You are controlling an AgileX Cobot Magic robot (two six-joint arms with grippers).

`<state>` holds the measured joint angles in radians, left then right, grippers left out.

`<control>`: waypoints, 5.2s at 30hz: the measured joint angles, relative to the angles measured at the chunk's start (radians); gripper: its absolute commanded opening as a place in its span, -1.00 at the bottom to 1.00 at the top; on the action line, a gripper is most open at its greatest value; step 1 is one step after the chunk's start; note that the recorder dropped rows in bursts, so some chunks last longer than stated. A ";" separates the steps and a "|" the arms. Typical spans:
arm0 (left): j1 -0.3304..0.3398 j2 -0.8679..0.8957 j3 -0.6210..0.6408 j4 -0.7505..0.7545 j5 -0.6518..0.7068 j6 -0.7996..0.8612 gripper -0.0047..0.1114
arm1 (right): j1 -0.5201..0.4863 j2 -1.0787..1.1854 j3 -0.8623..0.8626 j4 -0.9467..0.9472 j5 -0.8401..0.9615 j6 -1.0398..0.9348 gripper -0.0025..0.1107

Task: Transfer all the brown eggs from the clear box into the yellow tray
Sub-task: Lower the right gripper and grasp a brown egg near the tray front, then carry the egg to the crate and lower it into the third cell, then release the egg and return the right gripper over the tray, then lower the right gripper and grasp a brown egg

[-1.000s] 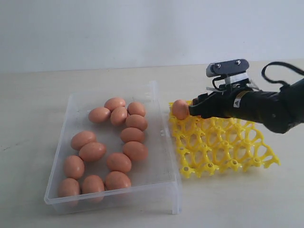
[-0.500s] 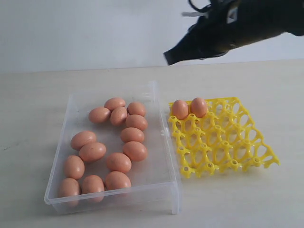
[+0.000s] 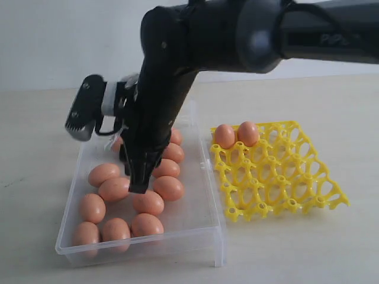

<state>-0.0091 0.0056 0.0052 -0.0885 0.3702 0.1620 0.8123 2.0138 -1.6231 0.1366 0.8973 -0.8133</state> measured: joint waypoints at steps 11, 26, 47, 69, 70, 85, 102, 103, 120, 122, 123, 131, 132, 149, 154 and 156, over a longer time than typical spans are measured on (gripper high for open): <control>0.000 0.000 0.000 0.000 0.000 0.000 -0.92 | 0.051 0.105 -0.015 0.090 -0.153 -0.354 0.10; 0.000 0.000 0.000 0.000 0.000 0.000 -0.92 | 0.057 0.216 -0.015 0.061 -0.285 -0.372 0.09; 0.000 0.000 0.000 0.000 0.000 0.000 -0.92 | 0.057 0.213 0.017 -0.020 -0.417 -0.215 -0.96; 0.000 0.000 0.000 0.000 0.000 0.000 -0.92 | -0.659 -0.247 0.919 -0.453 -1.584 1.252 -0.96; 0.000 0.000 0.000 0.000 0.000 0.000 -0.92 | -0.671 -0.225 0.919 -0.477 -1.610 1.281 -0.96; 0.000 0.000 0.000 0.000 0.000 0.000 -0.92 | -0.698 0.027 0.865 -0.530 -1.755 1.300 -0.96; 0.000 0.000 0.000 0.000 0.000 0.000 -0.92 | -0.704 0.061 0.855 -0.500 -1.745 1.216 -0.64; 0.000 0.000 0.000 0.000 0.000 0.000 -0.92 | -0.704 0.061 0.855 -0.502 -1.743 1.216 -0.51; 0.000 0.000 0.000 0.000 0.000 0.000 -0.92 | -0.704 -0.066 0.853 -0.569 -1.552 1.236 0.03; 0.000 0.000 0.000 0.000 0.000 0.000 -0.92 | -0.704 -0.145 0.853 -0.606 -1.488 1.253 -0.20; 0.000 0.000 0.000 0.000 0.000 0.000 -0.92 | -0.702 -0.197 0.853 -0.636 -1.448 1.272 -0.36; 0.000 0.000 0.000 0.000 0.000 0.000 -0.92 | -0.502 -0.551 0.757 -0.752 -1.083 1.369 -0.96; 0.000 0.000 0.000 0.000 0.000 0.000 -0.92 | -0.450 -0.569 0.728 -0.744 -1.030 1.363 -0.96; 0.000 0.000 0.000 0.000 -0.002 0.000 -0.92 | -0.055 -0.053 0.033 0.039 -0.062 0.510 -0.38; 0.000 0.000 0.000 0.000 -0.002 0.000 -0.92 | -0.045 0.126 -0.186 0.137 -0.025 0.813 0.11; 0.000 0.000 0.000 0.000 -0.002 0.000 -0.92 | -0.052 0.180 -0.239 0.149 -0.035 0.953 0.12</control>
<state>-0.0091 0.0056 0.0052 -0.0885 0.3683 0.1620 0.7604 2.1941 -1.8619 0.2854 0.8620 0.1400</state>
